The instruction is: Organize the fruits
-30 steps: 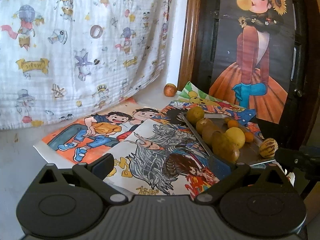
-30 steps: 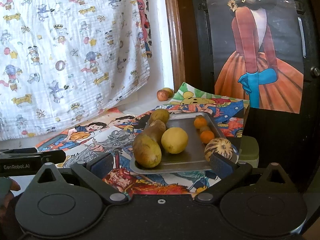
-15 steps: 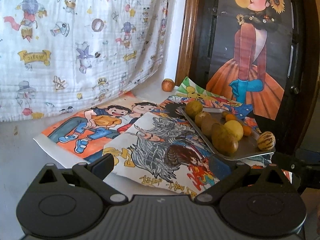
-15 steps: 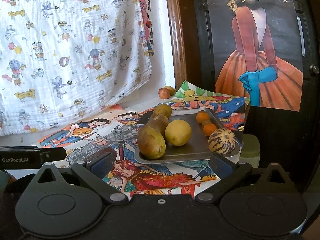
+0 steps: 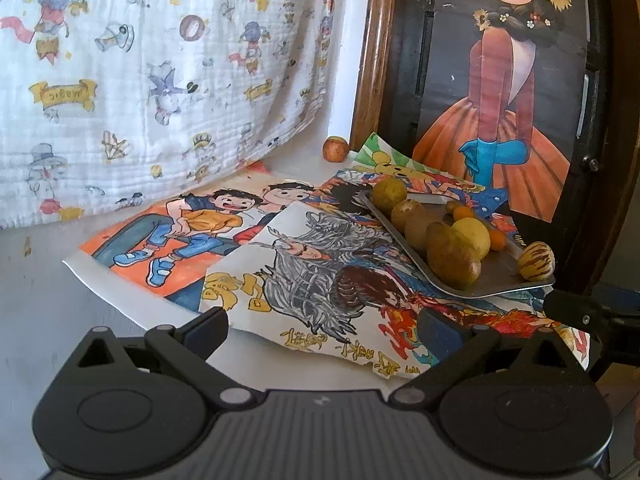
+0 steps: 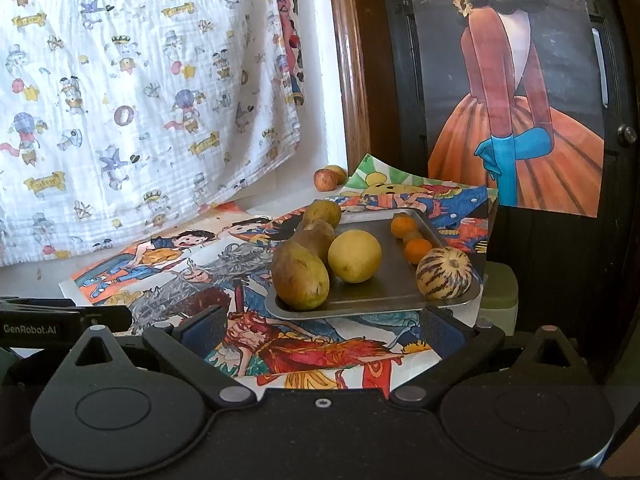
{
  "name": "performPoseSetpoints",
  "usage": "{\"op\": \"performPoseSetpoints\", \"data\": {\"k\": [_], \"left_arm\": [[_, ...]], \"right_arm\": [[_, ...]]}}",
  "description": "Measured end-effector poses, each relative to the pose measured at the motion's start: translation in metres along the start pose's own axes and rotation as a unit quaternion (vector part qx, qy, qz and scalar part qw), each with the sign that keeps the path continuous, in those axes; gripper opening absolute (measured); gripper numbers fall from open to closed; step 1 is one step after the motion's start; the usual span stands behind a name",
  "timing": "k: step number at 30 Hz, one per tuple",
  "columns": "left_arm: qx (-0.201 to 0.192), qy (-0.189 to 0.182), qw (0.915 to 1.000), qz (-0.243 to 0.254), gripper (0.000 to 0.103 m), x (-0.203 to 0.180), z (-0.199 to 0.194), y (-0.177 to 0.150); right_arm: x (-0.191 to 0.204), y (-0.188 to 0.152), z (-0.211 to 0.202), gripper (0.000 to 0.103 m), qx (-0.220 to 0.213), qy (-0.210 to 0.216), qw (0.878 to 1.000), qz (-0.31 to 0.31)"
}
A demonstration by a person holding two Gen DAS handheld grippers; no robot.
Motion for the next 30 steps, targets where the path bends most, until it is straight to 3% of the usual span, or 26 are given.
{"op": "performPoseSetpoints", "data": {"k": [30], "left_arm": [[0.008,0.0,1.0,-0.003,0.103,0.0022,0.0035,-0.0015]], "right_arm": [[0.002,-0.0043,0.0038,0.102,0.008,0.0,1.0,-0.001]]}}
Point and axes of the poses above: each gripper's, at about its wrist camera, not at the fingertips, and z roughly the way its jaws point, x to its left, y to its top, the point moved 7 cm from there along z, roughly the way its jaws point, and after that the axes turned 10 degrees about -y, right-handed, at the moved point
